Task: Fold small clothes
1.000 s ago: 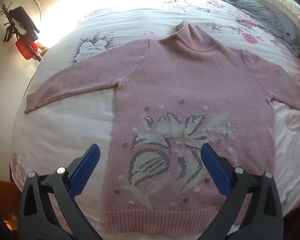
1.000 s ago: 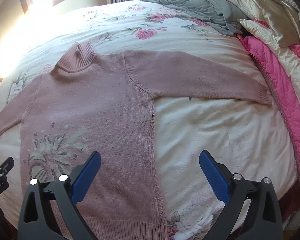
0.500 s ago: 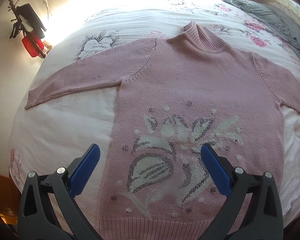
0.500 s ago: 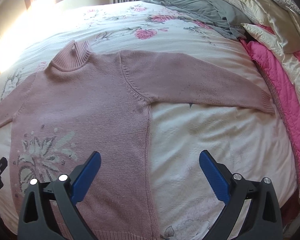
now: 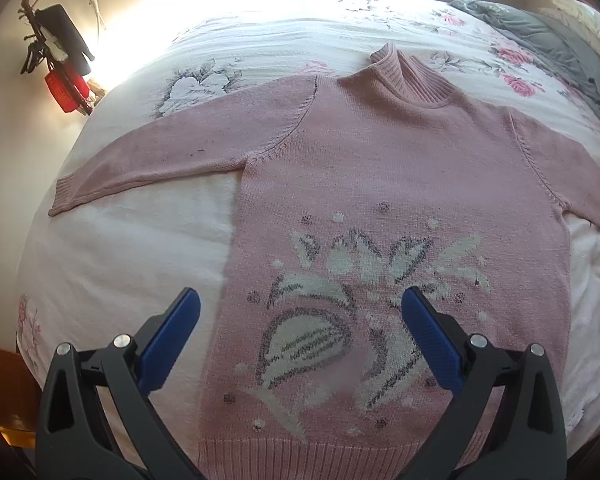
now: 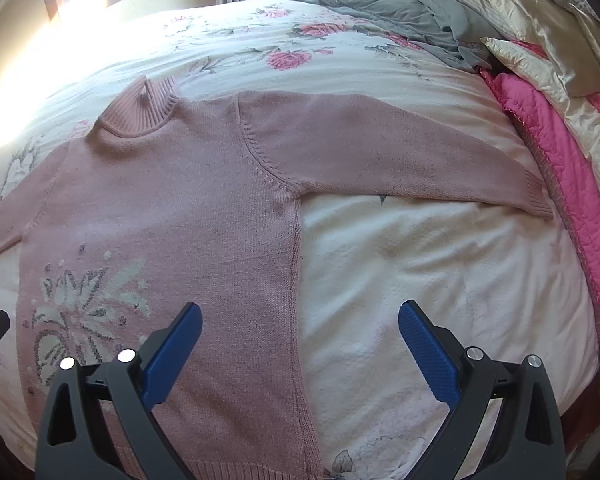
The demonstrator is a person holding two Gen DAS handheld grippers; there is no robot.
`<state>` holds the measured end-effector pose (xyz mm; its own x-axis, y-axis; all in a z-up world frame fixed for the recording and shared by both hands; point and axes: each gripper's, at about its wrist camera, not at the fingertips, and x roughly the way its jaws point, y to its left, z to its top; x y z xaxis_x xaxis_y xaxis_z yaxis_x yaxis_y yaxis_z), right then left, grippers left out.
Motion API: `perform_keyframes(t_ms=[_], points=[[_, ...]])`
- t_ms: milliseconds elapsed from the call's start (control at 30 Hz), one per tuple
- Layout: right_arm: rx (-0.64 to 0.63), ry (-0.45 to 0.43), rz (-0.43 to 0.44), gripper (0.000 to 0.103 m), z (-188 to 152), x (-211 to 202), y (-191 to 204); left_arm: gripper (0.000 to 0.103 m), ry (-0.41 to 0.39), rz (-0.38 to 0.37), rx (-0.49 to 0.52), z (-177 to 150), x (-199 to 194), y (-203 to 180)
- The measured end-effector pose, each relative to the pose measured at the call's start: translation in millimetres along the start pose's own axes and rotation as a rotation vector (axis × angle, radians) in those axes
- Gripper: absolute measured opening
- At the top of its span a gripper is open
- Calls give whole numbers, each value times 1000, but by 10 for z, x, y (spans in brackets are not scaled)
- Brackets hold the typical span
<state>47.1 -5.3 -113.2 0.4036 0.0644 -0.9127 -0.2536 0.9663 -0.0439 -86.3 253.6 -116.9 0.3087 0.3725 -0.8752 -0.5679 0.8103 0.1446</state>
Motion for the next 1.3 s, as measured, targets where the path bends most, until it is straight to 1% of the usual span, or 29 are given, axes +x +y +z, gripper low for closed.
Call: perform_keyframes(t_ms=[300, 667, 1200, 1300], points=[[6, 10, 0, 99, -69, 54, 0, 100, -7, -17, -8, -40, 7, -46], [-5, 28, -3, 99, -145, 132, 31, 100, -2, -41, 10, -102, 26, -195], [4, 48, -1, 99, -132, 233, -58, 100, 23, -23, 47, -156, 101, -323], [25, 23, 5, 99, -108, 228, -170, 100, 9, -27, 67, -130, 115, -429]])
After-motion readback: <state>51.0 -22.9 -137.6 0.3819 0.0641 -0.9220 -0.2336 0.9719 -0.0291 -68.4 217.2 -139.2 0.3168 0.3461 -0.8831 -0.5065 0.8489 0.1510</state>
